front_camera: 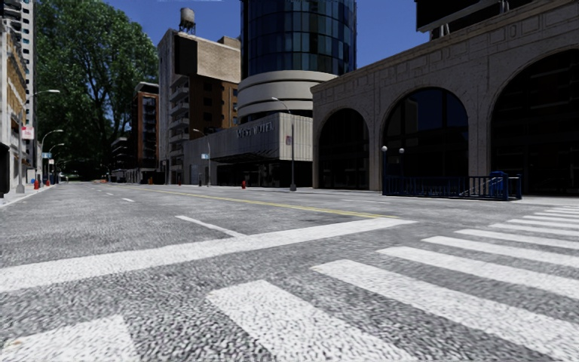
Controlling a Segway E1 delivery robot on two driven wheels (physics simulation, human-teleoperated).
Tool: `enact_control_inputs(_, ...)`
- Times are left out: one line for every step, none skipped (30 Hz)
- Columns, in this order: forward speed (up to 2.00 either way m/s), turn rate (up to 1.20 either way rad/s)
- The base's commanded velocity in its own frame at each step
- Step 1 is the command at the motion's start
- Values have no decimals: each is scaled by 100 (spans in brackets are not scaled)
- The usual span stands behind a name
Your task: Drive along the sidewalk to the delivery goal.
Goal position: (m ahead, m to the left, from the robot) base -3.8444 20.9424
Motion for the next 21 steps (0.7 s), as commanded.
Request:
enact_control_inputs(-18,54)
enact_control_inputs(-26,55)
enact_control_inputs(-29,55)
enact_control_inputs(-29,55)
enact_control_inputs(-29,55)
enact_control_inputs(-29,55)
enact_control_inputs(-29,55)
enact_control_inputs(-29,55)
enact_control_inputs(-29,55)
enact_control_inputs(-29,55)
enact_control_inputs(-30,55)
enact_control_inputs(-30,55)
enact_control_inputs(-30,55)
enact_control_inputs(-30,55)
enact_control_inputs(-30,55)
enact_control_inputs(-30,55)
enact_control_inputs(-30,55)
enact_control_inputs(-30,55)
enact_control_inputs(-30,55)
enact_control_inputs(-30,55)
enact_control_inputs(-30,55)
